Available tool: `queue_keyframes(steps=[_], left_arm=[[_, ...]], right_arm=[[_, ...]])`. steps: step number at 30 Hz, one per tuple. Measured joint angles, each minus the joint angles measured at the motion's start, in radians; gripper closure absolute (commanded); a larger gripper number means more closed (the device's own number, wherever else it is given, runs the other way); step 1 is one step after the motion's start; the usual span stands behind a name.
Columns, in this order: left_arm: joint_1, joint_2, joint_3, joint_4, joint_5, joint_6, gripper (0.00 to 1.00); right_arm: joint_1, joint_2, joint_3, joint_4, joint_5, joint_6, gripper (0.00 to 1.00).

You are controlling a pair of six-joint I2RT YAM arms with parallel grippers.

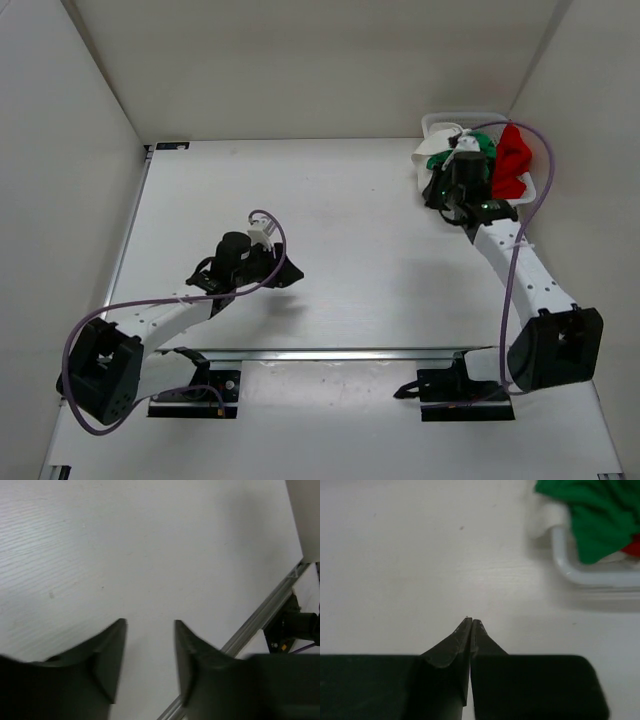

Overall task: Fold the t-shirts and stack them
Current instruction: Grab crumpled tshirt from bin with the right arm

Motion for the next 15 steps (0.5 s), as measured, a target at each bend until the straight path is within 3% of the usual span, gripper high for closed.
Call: queue_keyframes(steps=[2, 6, 8, 15], left_arm=[[-0.019, 0.008, -0.010, 0.030, 0.006, -0.005, 0.64], [-0.045, 0.016, -0.031, 0.086, 0.016, -0.021, 0.54], [-0.050, 0.016, -0.050, 0.114, 0.022, -0.029, 0.49], [-0.054, -0.003, -0.122, 0.143, 0.024, -0.052, 0.47]], right_arm=[[-0.079, 0.050, 0.060, 0.002, -0.001, -0.014, 0.90], [-0.236, 0.198, 0.207, 0.002, -0.011, -0.037, 0.61], [-0.290, 0.275, 0.276, 0.003, -0.017, -0.049, 0.55], [-0.378, 0.484, 0.450, -0.014, -0.050, -0.067, 0.51]])
